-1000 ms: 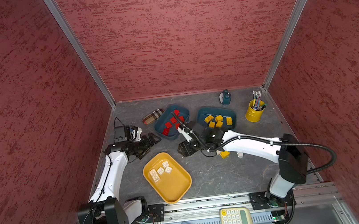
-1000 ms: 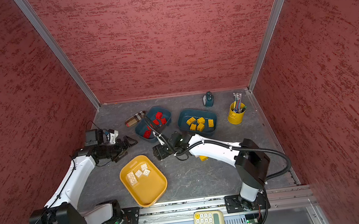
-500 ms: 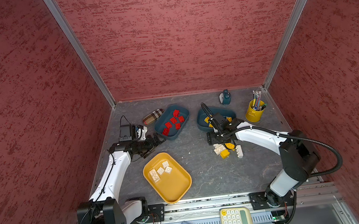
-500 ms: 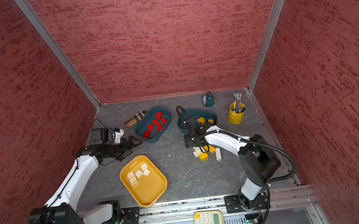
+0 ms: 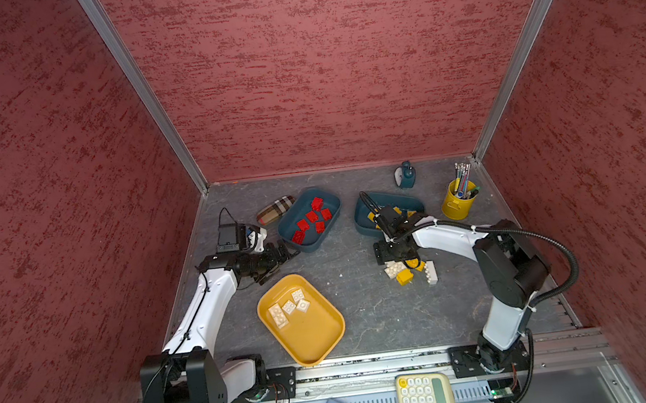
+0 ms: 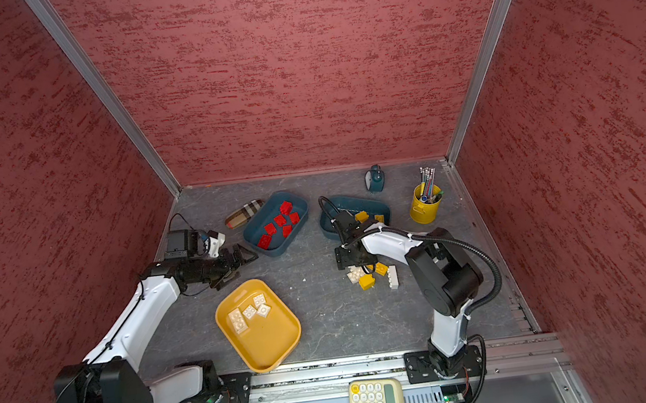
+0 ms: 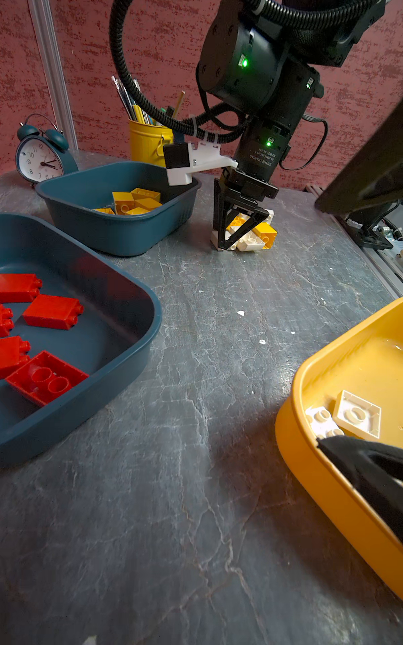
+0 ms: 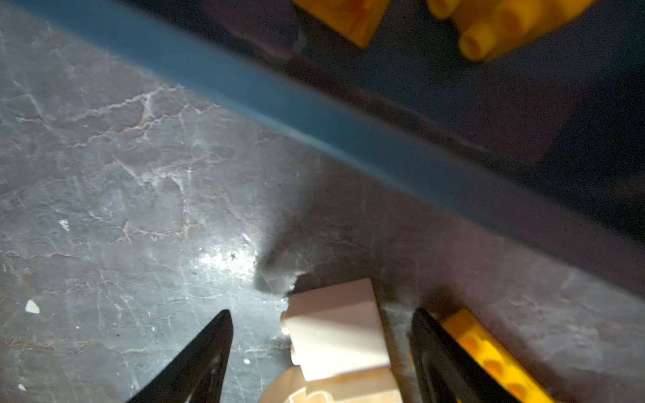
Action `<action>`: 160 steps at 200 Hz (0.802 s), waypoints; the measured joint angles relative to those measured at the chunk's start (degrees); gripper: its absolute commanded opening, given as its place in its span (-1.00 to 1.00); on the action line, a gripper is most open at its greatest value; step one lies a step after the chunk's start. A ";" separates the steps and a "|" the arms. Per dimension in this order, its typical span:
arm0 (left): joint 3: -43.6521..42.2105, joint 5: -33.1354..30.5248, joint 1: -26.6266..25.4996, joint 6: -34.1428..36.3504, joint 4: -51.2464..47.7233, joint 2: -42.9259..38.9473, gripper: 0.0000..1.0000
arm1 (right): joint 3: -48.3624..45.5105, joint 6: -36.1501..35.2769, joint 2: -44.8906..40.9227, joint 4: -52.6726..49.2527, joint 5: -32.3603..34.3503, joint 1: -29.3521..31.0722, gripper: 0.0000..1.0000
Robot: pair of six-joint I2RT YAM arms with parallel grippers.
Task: Sort the legos into containers by color
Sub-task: 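Move the right gripper back to the pile above a white brick, then lower the right gripper and grasp the small white brick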
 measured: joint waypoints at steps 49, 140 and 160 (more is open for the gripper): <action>0.00 0.00 -0.04 0.00 0.48 0.44 0.99 | 0.79 -1.36 0.63 1.09 -4.13 0.20 0.54; -0.02 0.00 -0.04 0.00 0.74 0.44 0.99 | 4.74 -2.34 3.78 3.85 -9.22 3.54 0.53; -0.02 0.00 -0.04 0.02 0.72 0.42 0.99 | 5.60 -2.16 3.74 4.22 -8.87 4.09 0.56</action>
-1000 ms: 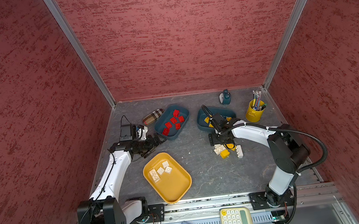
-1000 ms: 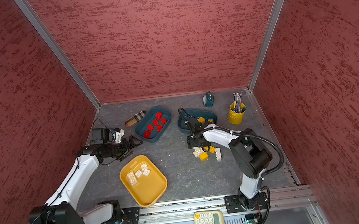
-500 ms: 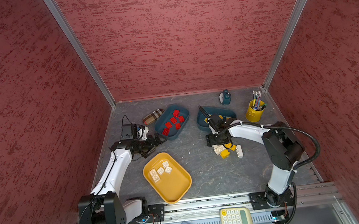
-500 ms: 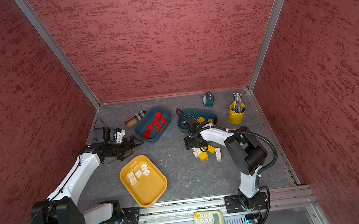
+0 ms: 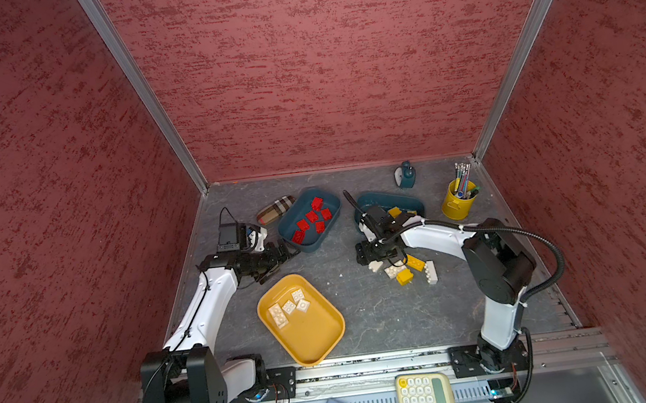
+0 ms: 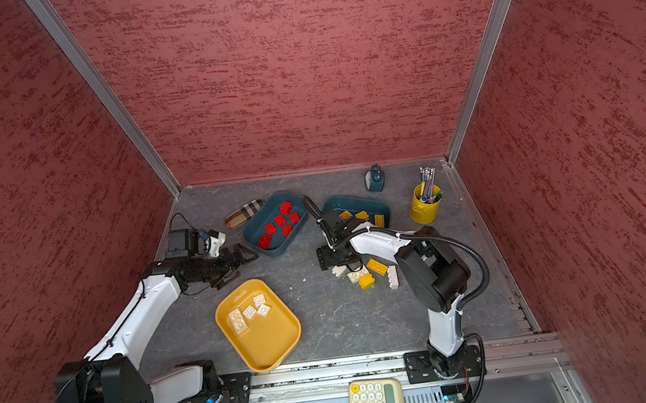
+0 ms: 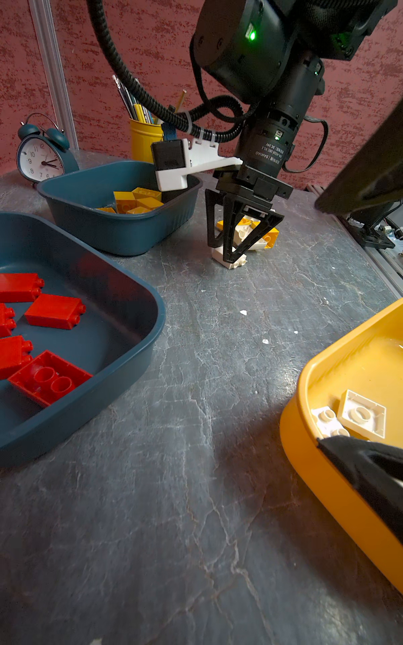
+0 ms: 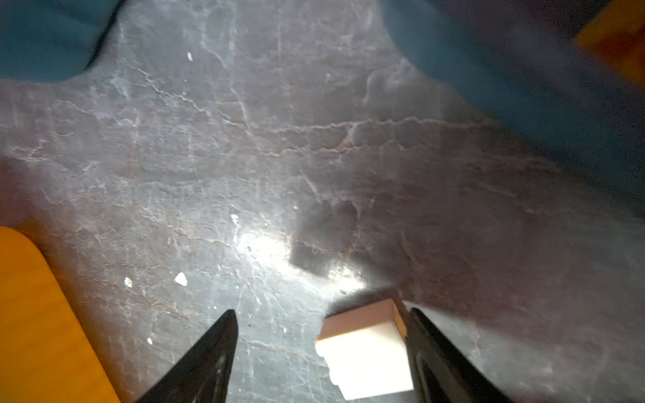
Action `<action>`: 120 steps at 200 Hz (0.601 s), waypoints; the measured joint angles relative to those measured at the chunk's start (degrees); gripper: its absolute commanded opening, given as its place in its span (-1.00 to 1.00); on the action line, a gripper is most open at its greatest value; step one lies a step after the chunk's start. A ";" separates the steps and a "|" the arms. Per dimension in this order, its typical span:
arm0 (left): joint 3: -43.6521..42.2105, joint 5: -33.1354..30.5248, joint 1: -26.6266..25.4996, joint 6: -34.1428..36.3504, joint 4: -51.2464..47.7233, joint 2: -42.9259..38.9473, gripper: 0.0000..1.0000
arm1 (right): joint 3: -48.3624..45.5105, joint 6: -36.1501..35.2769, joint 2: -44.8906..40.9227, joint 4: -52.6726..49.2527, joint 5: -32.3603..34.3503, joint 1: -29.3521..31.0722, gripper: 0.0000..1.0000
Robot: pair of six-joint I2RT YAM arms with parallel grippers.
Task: Sort the legos into containers by color
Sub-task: 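Lower the right gripper and grasp the small white brick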
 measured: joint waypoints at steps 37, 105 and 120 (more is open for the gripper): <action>0.00 0.00 -0.02 0.00 0.02 0.00 0.99 | -0.33 4.11 -1.73 -1.01 3.50 0.04 0.54; 0.00 0.02 -0.66 0.07 0.07 0.17 0.99 | -4.46 12.98 -7.63 -1.70 4.87 0.96 0.49; 0.00 -0.02 -0.66 0.28 0.04 0.31 0.99 | -4.57 14.01 -6.71 -1.66 4.79 1.25 0.49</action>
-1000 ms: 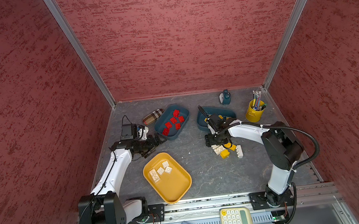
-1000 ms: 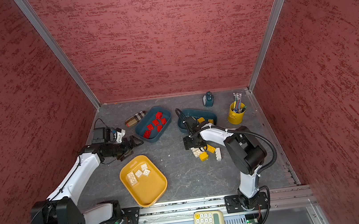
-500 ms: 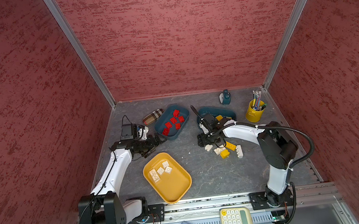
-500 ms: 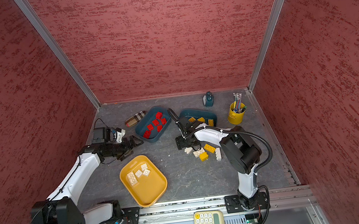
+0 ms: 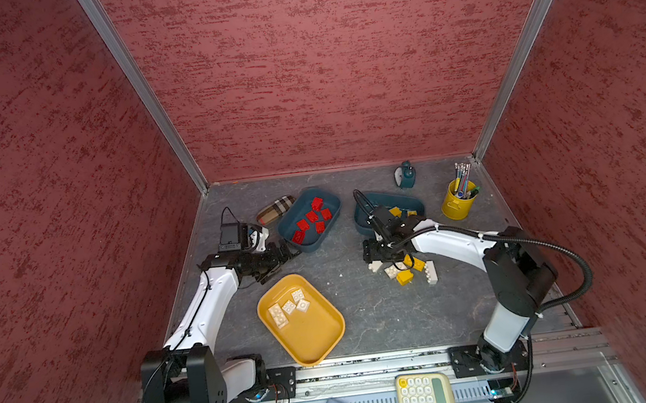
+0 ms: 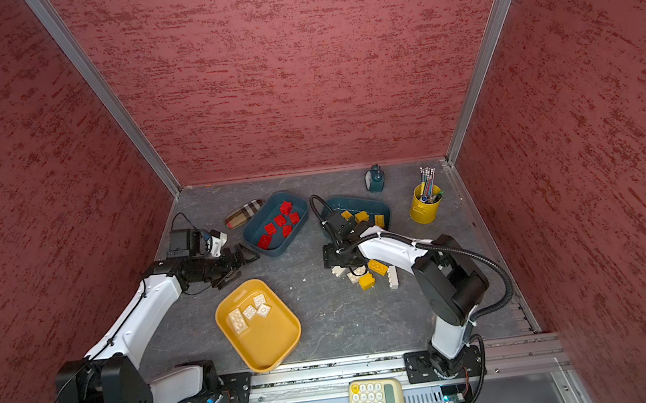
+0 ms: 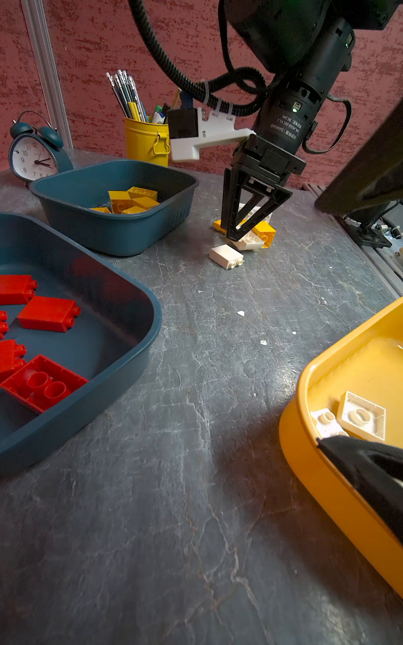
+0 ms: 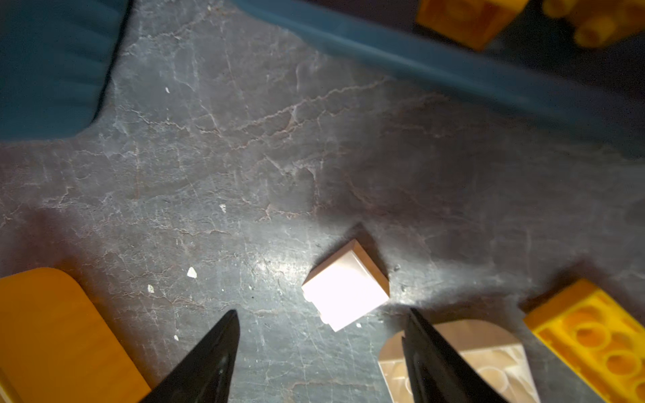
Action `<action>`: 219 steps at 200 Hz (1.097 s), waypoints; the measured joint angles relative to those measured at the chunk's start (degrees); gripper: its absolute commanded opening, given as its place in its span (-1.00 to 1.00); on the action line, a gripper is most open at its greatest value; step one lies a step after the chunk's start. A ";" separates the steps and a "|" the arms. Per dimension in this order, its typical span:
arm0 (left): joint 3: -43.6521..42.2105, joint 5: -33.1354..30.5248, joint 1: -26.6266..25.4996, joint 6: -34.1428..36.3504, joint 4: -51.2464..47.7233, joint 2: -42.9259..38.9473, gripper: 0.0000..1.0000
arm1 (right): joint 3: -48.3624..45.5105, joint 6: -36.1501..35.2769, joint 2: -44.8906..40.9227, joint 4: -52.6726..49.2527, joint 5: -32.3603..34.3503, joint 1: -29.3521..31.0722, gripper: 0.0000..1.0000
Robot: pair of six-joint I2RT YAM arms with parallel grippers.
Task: Sort the legos into containers by color
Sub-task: 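Lower the right gripper and grasp the small white brick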
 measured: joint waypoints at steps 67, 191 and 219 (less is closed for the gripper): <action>0.00 -0.17 0.00 0.20 -0.02 0.00 0.99 | -0.63 2.10 2.03 0.28 -0.42 1.99 0.47; -0.09 -0.17 0.00 1.05 -0.04 0.02 0.99 | 2.80 2.16 7.52 1.79 -0.33 2.95 0.36; -0.09 -0.17 0.00 1.09 -0.04 0.02 0.99 | 5.42 0.81 9.70 1.42 1.38 3.45 0.21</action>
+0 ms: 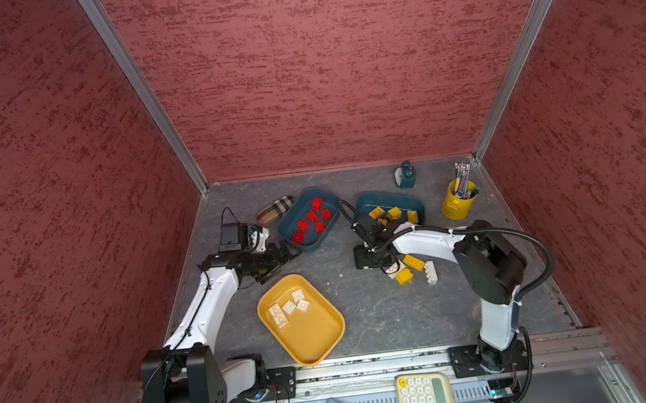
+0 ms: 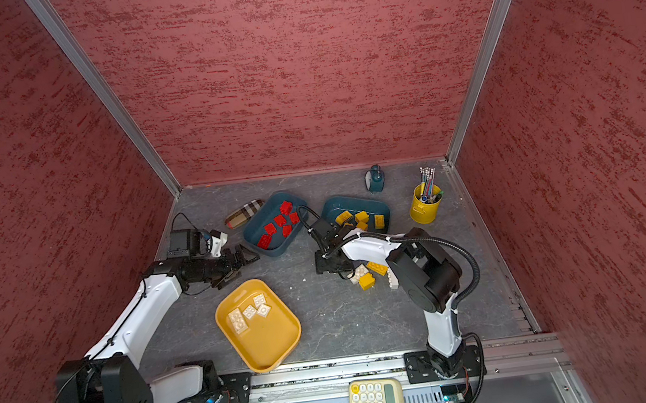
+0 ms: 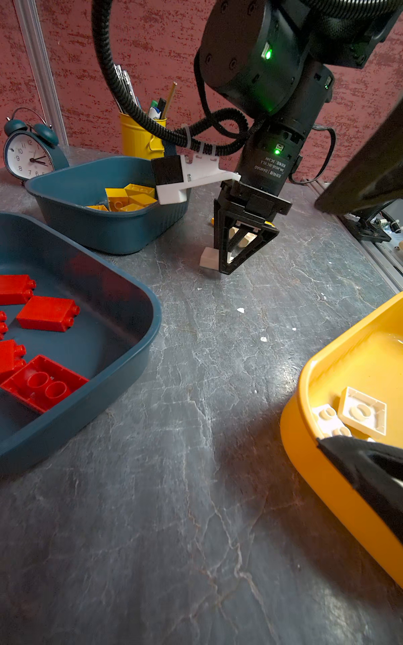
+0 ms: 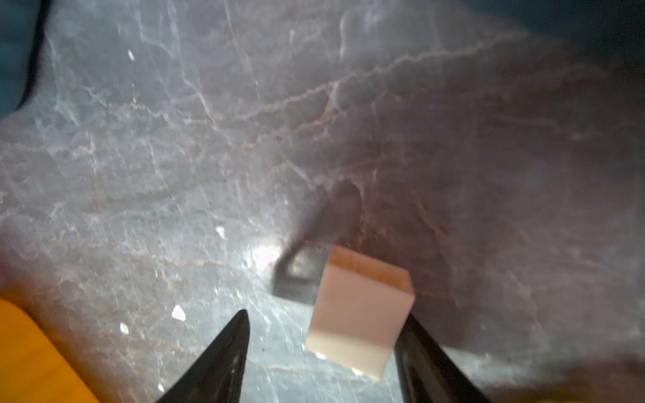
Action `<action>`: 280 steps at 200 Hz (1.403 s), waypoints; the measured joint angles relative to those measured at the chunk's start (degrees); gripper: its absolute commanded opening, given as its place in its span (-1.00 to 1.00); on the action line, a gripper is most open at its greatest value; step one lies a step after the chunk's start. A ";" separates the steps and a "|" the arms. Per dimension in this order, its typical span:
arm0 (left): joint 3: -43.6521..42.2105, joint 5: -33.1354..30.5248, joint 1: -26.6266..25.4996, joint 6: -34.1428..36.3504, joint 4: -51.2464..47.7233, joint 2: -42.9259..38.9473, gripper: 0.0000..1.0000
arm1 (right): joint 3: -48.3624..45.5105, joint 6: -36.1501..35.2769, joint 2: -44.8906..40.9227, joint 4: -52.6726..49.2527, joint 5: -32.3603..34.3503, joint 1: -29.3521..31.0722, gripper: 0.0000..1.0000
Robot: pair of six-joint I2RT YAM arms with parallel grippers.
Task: Sort the legos into containers by color
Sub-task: 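Lower the right gripper and grasp the small white brick, then carry the white brick with the right gripper and release it into the yellow tray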
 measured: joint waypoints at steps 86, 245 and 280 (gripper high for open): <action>0.00 -0.02 0.00 0.15 -0.11 0.00 0.99 | 5.14 -4.74 4.26 -4.87 12.15 3.69 -0.47; 0.46 -2.12 3.21 1.44 -4.04 -1.44 0.99 | 9.09 -14.56 -5.60 4.59 -3.17 25.57 -0.45; 0.46 -2.21 3.37 1.44 -4.28 -1.77 0.99 | 8.09 -14.82 -2.49 6.93 -5.01 26.62 -0.13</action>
